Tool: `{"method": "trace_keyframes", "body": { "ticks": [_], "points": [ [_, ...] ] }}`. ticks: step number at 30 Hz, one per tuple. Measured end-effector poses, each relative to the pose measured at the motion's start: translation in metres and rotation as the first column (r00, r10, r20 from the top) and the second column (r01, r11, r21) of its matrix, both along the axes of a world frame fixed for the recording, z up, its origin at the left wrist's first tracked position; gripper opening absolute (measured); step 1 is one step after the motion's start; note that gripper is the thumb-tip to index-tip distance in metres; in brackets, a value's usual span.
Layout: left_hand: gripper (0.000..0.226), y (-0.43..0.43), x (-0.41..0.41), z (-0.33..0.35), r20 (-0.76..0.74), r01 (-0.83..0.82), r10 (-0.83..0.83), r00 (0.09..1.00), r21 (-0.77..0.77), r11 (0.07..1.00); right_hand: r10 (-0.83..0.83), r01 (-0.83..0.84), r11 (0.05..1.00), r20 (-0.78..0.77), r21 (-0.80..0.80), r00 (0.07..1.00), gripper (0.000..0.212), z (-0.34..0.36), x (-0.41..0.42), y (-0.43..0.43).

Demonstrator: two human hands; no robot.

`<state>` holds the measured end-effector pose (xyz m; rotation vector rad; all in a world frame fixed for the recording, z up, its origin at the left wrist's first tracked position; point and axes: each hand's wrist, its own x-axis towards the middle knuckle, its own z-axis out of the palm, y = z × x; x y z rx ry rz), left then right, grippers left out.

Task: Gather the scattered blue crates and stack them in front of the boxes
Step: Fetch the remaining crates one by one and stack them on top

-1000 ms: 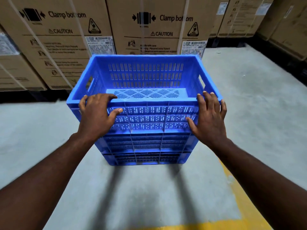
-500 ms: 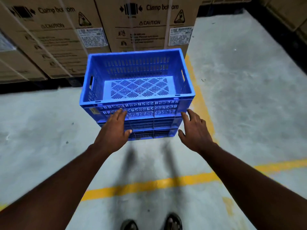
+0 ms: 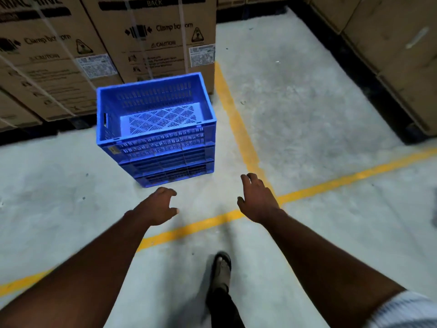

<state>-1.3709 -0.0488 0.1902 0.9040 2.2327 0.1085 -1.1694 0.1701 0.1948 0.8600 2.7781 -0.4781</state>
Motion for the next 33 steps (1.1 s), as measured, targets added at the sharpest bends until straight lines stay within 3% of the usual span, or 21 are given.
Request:
{"method": "trace_keyframes", "body": {
  "ticks": [10, 17, 25, 33],
  "points": [
    [0.061, -0.031, 0.167, 0.092, 0.028, 0.015, -0.021, 0.999, 0.203, 0.979, -0.167, 0.166, 0.986, -0.084, -0.018, 0.982, 0.056, 0.087, 0.151, -0.089],
    [0.061, -0.043, 0.252, 0.137, 0.026, 0.075, -0.082, 0.996, 0.206, 0.976, -0.267, 0.263, 0.964, -0.104, -0.048, 0.958, 0.056, 0.124, 0.239, -0.123],
    [0.061, 0.016, 0.346, 0.155, 0.009, 0.231, -0.239, 0.971, 0.218, 0.948, -0.407, 0.391, 0.913, -0.188, -0.115, 0.894, 0.059, 0.147, 0.326, -0.099],
    [0.06, 0.127, 0.493, 0.156, 0.015, 0.401, -0.414, 0.91, 0.216, 0.89, -0.582, 0.563, 0.813, -0.167, -0.152, 0.796, 0.063, 0.147, 0.483, -0.032]
  ]
}}
